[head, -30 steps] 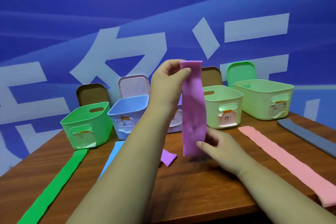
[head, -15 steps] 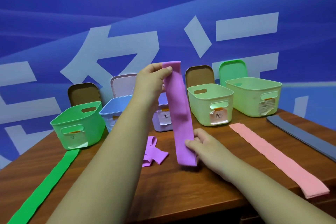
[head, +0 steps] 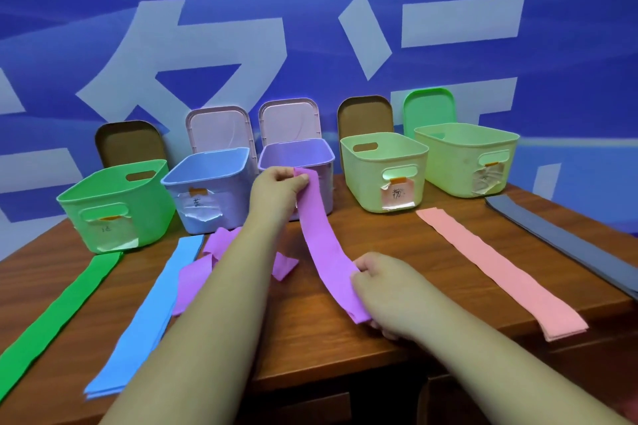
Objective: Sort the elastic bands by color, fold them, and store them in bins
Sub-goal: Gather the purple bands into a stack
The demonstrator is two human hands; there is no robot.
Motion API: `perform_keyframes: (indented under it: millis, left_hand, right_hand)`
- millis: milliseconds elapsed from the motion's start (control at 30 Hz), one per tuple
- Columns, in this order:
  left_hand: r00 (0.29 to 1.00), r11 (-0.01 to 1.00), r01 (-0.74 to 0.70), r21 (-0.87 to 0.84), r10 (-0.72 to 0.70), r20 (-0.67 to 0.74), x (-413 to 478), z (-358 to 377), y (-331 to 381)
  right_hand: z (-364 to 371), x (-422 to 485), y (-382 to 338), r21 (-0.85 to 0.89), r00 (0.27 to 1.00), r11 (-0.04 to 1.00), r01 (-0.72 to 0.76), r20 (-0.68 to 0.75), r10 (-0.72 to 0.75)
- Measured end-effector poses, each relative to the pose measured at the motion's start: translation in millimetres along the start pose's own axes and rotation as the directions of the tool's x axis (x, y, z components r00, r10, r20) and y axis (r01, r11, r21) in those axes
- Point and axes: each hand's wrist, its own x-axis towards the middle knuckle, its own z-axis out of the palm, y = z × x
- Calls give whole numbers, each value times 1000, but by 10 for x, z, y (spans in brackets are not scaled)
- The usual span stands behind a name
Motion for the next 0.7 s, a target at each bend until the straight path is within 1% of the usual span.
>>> perform_keyframes:
  millis: [67, 133, 200, 267, 333, 500, 633, 700]
  left_hand:
    - [1000, 998, -18, 66, 19, -11, 6, 21, -136]
    - [999, 985, -32, 171, 34, -6, 1, 52, -277]
    - [999, 953, -33, 302, 29, 17, 16, 86, -403]
    - [999, 922, -34, 386, 29, 18, 23, 110, -472]
    - [999, 911, -26, 412, 33, -9, 60, 109, -526]
    - [999, 929, 36, 368, -21, -44, 133, 94, -645]
    - [999, 923, 50, 382, -41, -32, 138, 104, -661]
    - [998, 909, 56, 412, -61, 0, 129, 117, -645]
  right_hand:
    - [0, -17, 16, -83, 1000, 996, 16, 1, -16]
    - [9, -21, 26, -132, 1000, 991, 19, 21, -16]
    - [30, -12, 20, -135, 999, 991, 7, 35, -2]
    - [41, -9, -1, -122, 999, 993, -5, 34, 9]
    - [46, -26, -27, -110, 999, 993, -31, 33, 35]
    - [40, -81, -97, -100, 997, 993, -68, 42, 72]
    - [52, -85, -135, -141, 996, 986, -85, 27, 90]
    - [57, -84, -154, -181, 995, 979, -96, 23, 102]
